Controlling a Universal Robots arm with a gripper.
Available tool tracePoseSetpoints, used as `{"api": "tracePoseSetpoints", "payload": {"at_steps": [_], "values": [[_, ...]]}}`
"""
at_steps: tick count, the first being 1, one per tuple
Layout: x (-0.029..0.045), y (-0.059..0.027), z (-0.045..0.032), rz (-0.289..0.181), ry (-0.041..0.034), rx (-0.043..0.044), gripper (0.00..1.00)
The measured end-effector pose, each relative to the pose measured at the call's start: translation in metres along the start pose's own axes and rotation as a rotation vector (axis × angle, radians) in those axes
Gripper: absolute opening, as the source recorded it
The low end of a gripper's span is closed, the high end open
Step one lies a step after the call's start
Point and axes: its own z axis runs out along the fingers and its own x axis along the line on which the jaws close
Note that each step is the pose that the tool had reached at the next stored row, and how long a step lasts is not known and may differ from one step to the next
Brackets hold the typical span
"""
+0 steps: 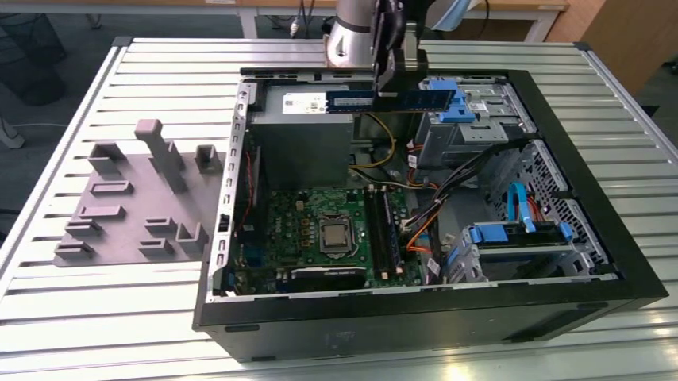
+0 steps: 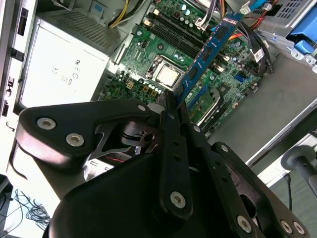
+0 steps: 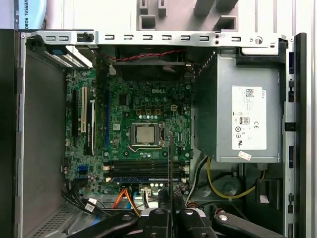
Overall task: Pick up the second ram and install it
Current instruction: 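Insert the second ram into the second slot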
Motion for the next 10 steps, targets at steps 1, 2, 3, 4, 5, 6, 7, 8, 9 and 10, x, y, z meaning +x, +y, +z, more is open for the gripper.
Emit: {"api": "tracePoseSetpoints", "payload": {"at_steps": [1, 2, 3, 4, 5, 6, 7, 8, 9, 10], "values": [[0.0, -0.0003, 0.0, 0.0, -0.0001, 0.0, 0.14], [0.0, -0.0003, 0.0, 0.0, 0.0, 0.0, 0.14], [0.0, -0.0003, 0.0, 0.0, 0.0, 0.0, 0.14], [0.0, -0.0003, 0.0, 0.0, 0.0, 0.0, 0.14], [0.0, -0.0003, 0.0, 0.0, 0.0, 0.0, 0.14], [0.0, -0.0003, 0.0, 0.0, 0.0, 0.0, 0.14], [0.0, -0.0003, 0.0, 0.001, 0.0, 0.0, 0.14], [0.0, -0.0003, 0.0, 0.001, 0.0, 0.0001, 0.14], [0.0, -0.0003, 0.0, 0.002, -0.0001, 0.0, 0.14], [0.0, -0.0003, 0.0, 0.003, -0.0001, 0.0001, 0.14]]}}
